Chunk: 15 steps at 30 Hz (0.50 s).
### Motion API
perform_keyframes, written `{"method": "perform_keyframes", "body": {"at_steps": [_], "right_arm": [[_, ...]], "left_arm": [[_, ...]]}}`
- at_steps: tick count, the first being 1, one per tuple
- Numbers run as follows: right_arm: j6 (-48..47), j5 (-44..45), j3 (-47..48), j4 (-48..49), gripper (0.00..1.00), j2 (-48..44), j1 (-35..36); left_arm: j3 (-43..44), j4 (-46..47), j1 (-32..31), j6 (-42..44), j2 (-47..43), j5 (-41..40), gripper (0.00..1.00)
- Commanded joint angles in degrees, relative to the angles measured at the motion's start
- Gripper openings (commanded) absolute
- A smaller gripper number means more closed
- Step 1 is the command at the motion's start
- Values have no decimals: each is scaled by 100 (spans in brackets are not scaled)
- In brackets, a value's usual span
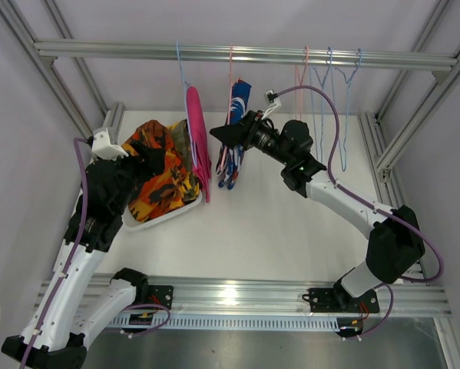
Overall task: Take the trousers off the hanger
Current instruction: Pick up the hanger from the clothesline.
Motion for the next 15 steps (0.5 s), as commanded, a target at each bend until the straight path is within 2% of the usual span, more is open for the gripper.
{"method": "perform_keyframes", "body": {"at_steps": [1,9,12,15], "right_arm": [[504,-370,-38,962,66,175,-78],[874,-634,6,1569,43,351,-96],[935,-687,15,1675,36,377,-105],[1014,-775,23,1877,35,412,-113]], "left_arm": [[32,184,67,-53,-7,125,79],[-29,193,67,-45,-7,143,79],[-28,193,67,-54,-7,152,79],[-29,193,67,-71,2,178,80]]}}
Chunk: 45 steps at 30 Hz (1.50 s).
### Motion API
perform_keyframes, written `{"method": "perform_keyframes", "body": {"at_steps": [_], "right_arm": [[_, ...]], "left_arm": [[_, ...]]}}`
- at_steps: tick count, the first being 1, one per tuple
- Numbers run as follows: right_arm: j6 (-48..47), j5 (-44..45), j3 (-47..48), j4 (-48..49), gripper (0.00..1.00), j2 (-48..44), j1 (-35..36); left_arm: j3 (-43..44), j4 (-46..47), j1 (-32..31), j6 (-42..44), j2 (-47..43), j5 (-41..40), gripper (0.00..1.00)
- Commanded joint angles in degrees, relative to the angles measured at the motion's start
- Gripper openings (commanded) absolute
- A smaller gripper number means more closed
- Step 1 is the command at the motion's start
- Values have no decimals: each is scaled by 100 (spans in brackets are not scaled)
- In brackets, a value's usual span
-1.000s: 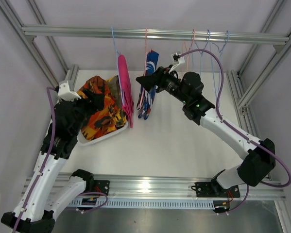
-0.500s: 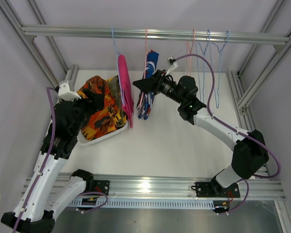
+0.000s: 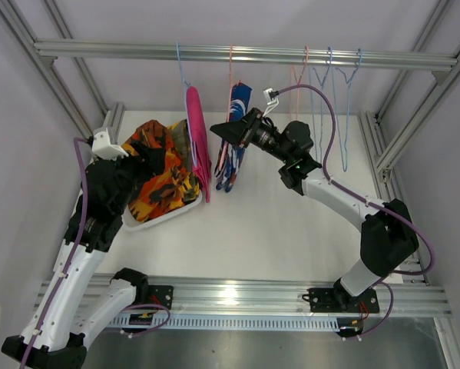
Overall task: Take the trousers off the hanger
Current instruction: Pick up the hanger from the clothesline.
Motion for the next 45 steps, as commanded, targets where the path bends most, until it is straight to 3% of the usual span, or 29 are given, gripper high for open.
{"method": "perform_keyframes", "body": {"at_steps": [1,6,12,45], "right_arm": [[206,-220,69,727,33,36,-26],[215,-202,78,868,11,36,-26],[110,-202,122,886,0,-42,0],[-884,-291,1458,-10,0,-429,115]], "left_arm": [[-37,179,67,-71,2,152,80],[-11,188,67,-80,11,169,80],[-20,188,67,-97,20,187,80],[-46,197,67,-115,72,310,80]]}}
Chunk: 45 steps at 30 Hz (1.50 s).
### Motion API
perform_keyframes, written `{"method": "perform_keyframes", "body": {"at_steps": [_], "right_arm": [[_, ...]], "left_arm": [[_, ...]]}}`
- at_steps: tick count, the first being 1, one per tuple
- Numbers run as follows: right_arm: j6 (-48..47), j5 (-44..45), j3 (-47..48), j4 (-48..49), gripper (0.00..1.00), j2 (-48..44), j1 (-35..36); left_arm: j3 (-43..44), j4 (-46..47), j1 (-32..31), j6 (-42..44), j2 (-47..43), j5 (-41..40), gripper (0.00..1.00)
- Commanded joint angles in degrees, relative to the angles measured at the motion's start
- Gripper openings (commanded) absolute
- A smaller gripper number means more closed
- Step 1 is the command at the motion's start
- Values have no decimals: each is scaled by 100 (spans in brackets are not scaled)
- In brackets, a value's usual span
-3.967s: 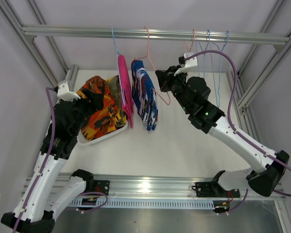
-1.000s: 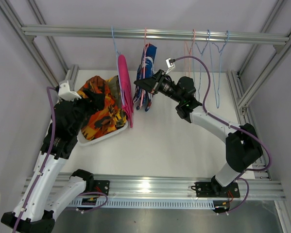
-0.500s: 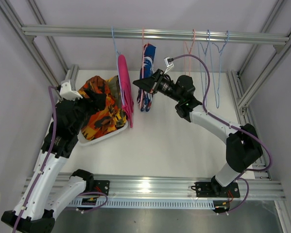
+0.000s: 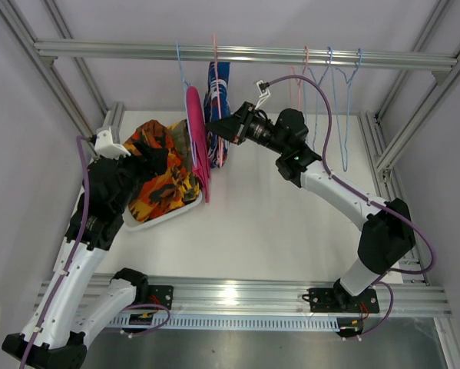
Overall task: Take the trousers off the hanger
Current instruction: Pick up the hanger from the clothesline.
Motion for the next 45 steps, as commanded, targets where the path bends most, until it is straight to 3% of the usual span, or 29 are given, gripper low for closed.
{"method": "perform_keyframes", "body": {"at_steps": [1,17,25,37,43,45], "right_arm": [[-665,-76,680,1139,0,-598,40],[-1640,652,593,41,0,-1642,453],[-1834,1286,-592,-91,0,-2724,743],[-2001,2260,-2026,-425,0,-4340,1183],[-1940,2981,-2545,-689,0,-4974,1604],[-2088,3648,-2633,-855,0,-5167,1945]], "left_arm": [[-37,173,67,-113,-11,146,80],[-29,217,49,-8,-11,295,79],[-81,357,-407,423,-134,164,81],[59,234,-1629,1187,-195,-758,82],[-64,445,-3067,1987,-274,-1812,85],[-116,507,-3395,2198,-266,-2164,86]]}}
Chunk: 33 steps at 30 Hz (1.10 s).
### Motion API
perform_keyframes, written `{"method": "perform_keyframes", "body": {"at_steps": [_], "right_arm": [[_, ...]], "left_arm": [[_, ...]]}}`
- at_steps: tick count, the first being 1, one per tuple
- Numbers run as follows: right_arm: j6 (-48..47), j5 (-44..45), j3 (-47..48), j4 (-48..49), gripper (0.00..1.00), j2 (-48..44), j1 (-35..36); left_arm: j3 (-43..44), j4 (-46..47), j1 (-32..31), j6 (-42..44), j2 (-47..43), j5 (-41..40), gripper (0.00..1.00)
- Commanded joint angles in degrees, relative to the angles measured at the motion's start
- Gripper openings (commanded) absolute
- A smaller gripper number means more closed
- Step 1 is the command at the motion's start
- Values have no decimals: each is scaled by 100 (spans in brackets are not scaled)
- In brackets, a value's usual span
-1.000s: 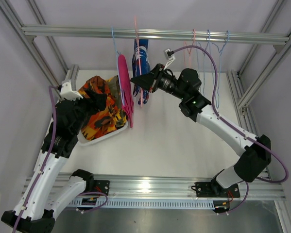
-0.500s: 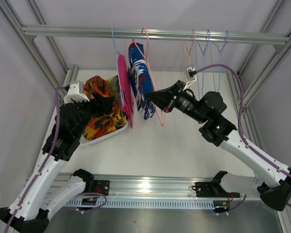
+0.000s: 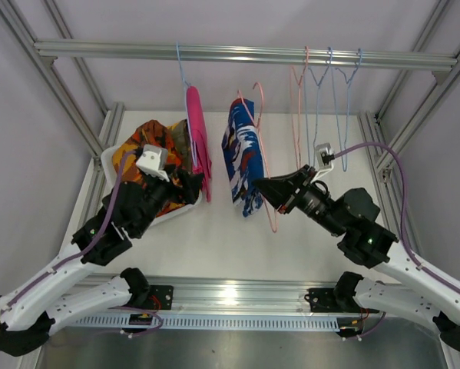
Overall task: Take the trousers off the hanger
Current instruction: Pick up the hanger from the clothesline, then remove the trousers from the hanger.
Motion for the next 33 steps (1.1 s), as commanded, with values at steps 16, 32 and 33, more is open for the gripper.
{"method": "perform_keyframes", "body": {"at_steps": [16,32,33], "right_arm": [[-112,3337,-255,-38,0,-1321,947],[724,3522,-887,-627,0,-1699,939],[802,3531,-914,-644,0,-1734,939]], "left_arm": [[-121,331,-3522,524,781,-3646,99],[-1588,4386,-3963,688,1923,-3692,100],[-1650,4573,-3972,724,1985,-3630,100]]}}
